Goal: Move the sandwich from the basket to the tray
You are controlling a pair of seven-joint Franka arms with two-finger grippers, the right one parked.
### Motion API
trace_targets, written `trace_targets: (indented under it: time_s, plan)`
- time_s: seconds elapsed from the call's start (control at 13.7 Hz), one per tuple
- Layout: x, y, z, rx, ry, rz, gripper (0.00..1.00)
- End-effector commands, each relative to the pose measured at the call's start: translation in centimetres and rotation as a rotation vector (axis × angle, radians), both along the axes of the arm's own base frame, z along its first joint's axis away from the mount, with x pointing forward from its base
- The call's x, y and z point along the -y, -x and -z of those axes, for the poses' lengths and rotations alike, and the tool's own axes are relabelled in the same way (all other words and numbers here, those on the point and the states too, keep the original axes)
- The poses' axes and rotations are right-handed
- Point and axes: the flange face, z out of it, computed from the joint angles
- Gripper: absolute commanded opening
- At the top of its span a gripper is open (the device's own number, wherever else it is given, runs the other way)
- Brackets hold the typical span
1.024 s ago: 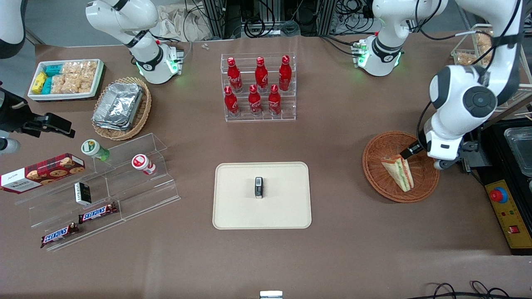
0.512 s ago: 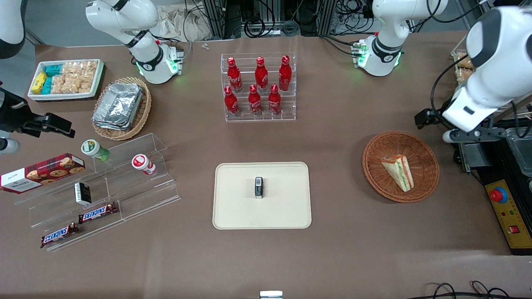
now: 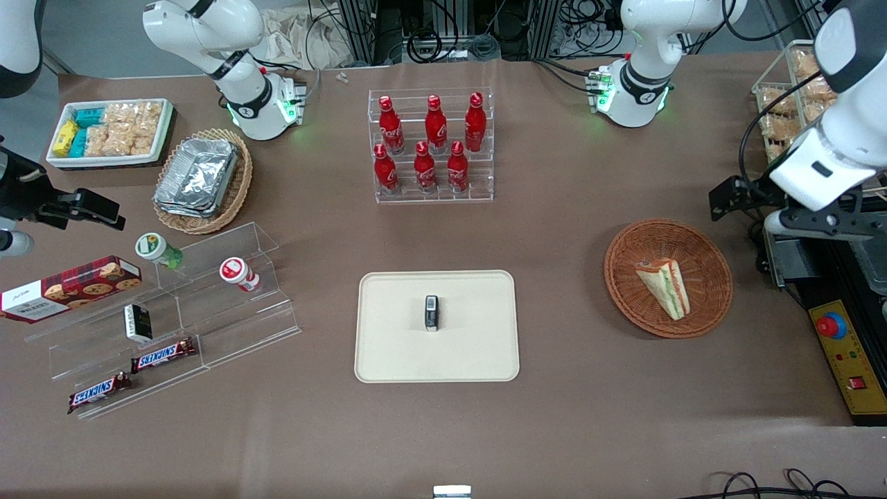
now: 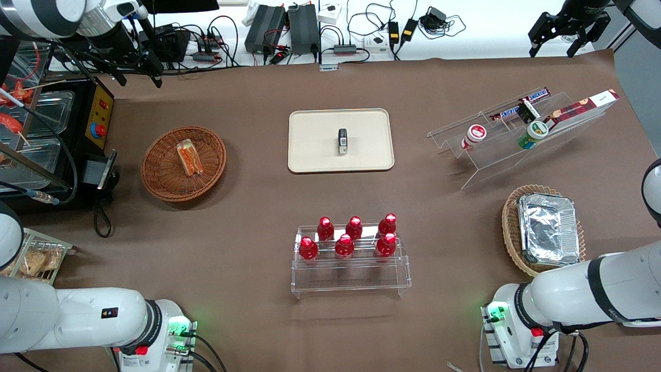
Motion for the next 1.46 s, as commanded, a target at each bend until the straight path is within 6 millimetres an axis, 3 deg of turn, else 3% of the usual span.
trace_targets:
  time_s: [0.0, 0.37, 0.73, 0.88, 1.39]
  plan:
    - [-0.2, 0.2, 4.3, 0.001, 0.011, -0.164, 1.00]
    - [0.0, 2.3, 15.3, 0.037, -0.030, -0.526, 1.00]
    - [-0.1, 1.7, 23.2, -0.013, -0.067, -0.676, 1.00]
    - [0.0, 1.6, 25.0, -0.016, -0.108, -0.701, 1.00]
    - [-0.5, 2.2, 26.5, -0.033, -0.126, -0.709, 1.00]
